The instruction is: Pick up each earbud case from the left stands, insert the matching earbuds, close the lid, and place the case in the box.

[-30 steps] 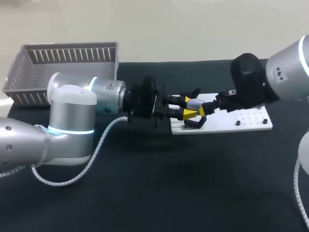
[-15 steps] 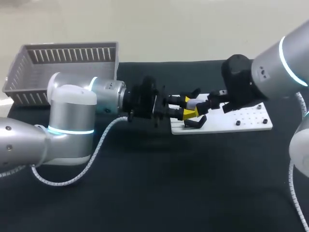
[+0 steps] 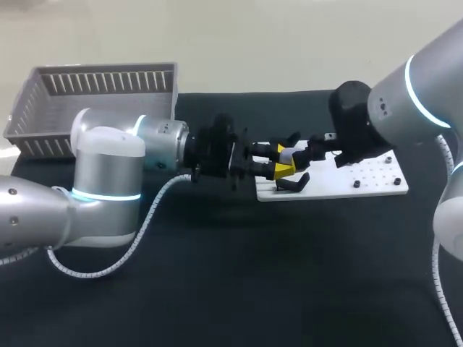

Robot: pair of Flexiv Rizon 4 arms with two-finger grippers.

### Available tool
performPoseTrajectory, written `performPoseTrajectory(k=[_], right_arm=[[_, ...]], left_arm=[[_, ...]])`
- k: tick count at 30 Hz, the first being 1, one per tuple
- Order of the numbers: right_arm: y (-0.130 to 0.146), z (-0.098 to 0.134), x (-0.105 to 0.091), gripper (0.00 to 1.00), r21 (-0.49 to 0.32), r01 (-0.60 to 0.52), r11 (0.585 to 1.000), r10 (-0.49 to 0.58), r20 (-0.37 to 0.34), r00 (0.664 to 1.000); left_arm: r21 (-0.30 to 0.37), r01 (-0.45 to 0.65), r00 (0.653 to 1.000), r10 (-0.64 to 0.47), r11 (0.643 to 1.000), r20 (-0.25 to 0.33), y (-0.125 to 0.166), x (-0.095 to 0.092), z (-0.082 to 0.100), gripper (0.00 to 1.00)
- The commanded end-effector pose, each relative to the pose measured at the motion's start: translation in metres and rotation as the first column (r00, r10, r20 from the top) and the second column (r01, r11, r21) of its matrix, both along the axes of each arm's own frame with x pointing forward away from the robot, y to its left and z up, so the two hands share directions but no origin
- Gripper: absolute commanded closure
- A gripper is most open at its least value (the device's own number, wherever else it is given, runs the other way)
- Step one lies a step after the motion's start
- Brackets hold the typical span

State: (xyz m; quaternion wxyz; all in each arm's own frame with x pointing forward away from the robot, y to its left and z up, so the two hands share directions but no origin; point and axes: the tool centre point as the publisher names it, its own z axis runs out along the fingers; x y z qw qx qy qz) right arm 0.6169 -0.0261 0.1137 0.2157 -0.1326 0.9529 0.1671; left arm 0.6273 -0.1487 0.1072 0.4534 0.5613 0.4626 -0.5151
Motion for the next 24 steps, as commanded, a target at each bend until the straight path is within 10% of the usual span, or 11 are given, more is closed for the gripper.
performPoseTrajectory(k=[1, 24], right_arm=[[0.002, -0.004, 0.0, 0.0, -0.056, 0.049, 0.997, -0.048, 0.032, 0.998], [-0.001, 0.02, 0.005, 0.0, -0.024, 0.08, 0.996, -0.078, 0.1, 0.992]], left_arm=[[-0.003, -0.002, 1.0, 0.002, 1.0, 0.002, 0.0, 0.0, -0.001, 1.0], [-0.003, -0.002, 1.0, 0.002, 1.0, 0.002, 0.0, 0.0, -0.001, 1.0]])
